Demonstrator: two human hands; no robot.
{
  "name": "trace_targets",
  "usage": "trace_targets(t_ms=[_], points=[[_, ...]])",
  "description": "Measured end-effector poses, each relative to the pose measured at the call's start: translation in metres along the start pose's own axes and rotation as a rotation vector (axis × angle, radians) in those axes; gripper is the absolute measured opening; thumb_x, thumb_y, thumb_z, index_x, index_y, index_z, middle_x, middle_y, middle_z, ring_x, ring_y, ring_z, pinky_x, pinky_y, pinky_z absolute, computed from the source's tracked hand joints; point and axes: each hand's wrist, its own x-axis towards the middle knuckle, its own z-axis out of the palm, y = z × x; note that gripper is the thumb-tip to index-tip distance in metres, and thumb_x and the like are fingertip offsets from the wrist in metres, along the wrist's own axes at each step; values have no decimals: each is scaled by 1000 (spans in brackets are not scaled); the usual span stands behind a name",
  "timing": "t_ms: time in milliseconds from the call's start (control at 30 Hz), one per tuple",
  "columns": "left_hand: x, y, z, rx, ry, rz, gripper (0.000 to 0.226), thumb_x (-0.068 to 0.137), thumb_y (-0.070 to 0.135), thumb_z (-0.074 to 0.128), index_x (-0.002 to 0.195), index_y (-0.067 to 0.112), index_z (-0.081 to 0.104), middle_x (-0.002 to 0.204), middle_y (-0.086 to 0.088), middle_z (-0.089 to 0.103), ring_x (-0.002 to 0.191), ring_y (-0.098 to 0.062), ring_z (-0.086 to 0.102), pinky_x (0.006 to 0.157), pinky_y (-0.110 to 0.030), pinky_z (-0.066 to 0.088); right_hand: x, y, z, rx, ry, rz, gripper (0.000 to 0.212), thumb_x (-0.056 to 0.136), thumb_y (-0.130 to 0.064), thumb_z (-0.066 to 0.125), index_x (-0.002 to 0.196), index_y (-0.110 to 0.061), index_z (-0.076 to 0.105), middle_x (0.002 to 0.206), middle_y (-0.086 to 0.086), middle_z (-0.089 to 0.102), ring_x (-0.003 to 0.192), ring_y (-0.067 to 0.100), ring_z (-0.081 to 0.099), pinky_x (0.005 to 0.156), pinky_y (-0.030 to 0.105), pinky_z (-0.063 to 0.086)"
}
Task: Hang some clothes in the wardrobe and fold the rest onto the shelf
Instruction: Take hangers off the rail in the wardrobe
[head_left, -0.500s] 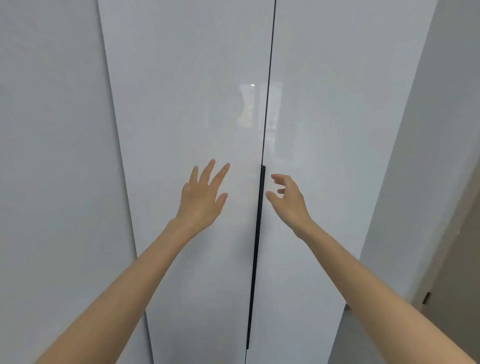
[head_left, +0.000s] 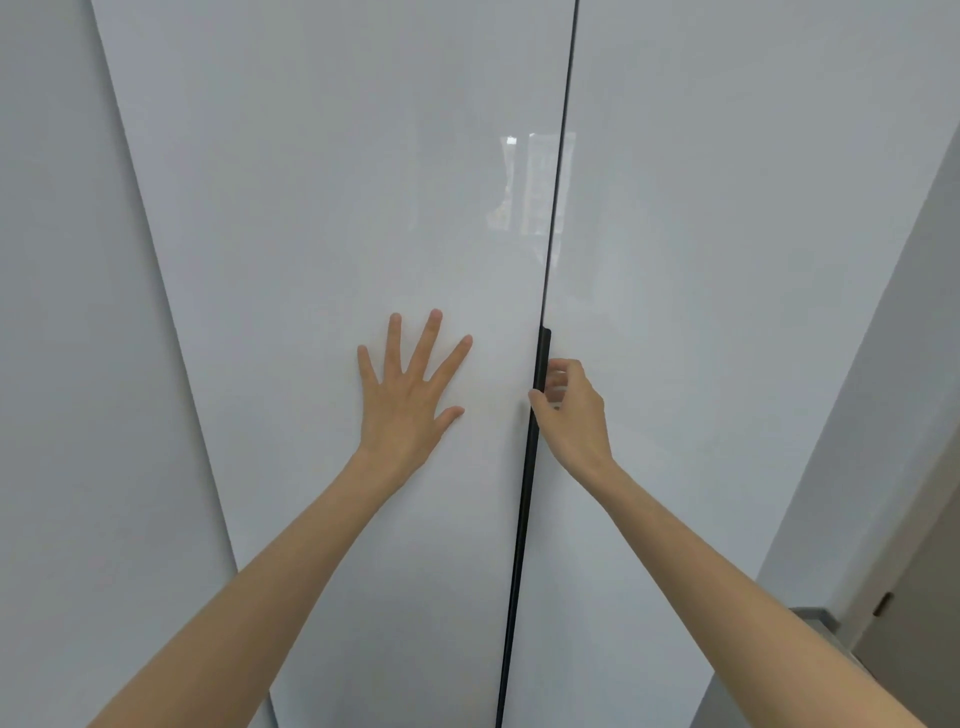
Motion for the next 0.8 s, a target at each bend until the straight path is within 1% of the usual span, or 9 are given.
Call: trace_targets(t_ms=[133,233,333,400,533,600,700,767,800], points=[[1,1,8,23,15,-5,111,68,59,73,151,38,2,161,-3,-9,144,-43,-8,102,-74,20,7,10,8,-32,74,-20,11,90,-20,60,97,-20,51,85,-9,59,79,9,59,74,28,49],[1,2,9,75,21,-5,116,65,63,72,151,37,-1,161,-4,-8,144,-44,-4,100,-73,26,9,15,8,-81,80,-37,11,90,-18,60,90,-16,50,79,-3,59,74,15,57,70,31,49],[1,5,8,112,-5,-29,117,66,65,69,151,36,-4,160,-5,-9,144,-45,-2,99,-72,29,8,13,5,-126,80,-56,16,90,-16,60,83,-14,45,74,2,56,68,19,52,66,33,46],[0,9,4,102,-32,-39,115,68,63,69,151,35,-6,160,-6,-10,143,-46,-2,99,-71,30,1,11,0,-176,84,-73,22,90,-15,59,79,-16,40,70,1,51,63,17,46,60,30,41],[-3,17,-11,92,-140,-69,108,82,51,65,149,32,-17,157,-8,-23,142,-47,-10,102,-64,33,-33,0,-19,-222,117,-91,28,90,-17,60,75,-15,36,64,-1,44,56,14,38,54,27,35],[-4,26,-22,76,-200,-109,103,87,44,63,149,30,-18,156,-8,-27,142,-48,-9,102,-58,37,-56,-5,-32,-262,141,-98,27,92,-22,60,77,-11,39,64,1,44,56,16,38,54,30,38],[-3,37,-41,1,-298,-167,99,89,38,62,150,30,-14,156,-7,-27,142,-49,-1,107,-56,31,-93,-7,-61,-314,184,-107,26,92,-31,61,86,-9,48,72,7,55,63,24,52,61,40,53],[-1,39,-52,-51,-374,-197,96,88,34,63,151,32,-10,157,-5,-22,142,-46,6,110,-57,25,-118,-8,-85,-320,208,-113,25,90,-35,63,91,-12,53,76,4,59,67,23,56,64,43,55],[-2,41,-58,-82,-407,-201,94,88,33,63,151,32,-7,159,-4,-15,142,-43,10,111,-59,23,-129,-9,-98,-322,216,-115,24,89,-36,64,93,-14,55,76,2,60,67,22,57,64,41,56]])
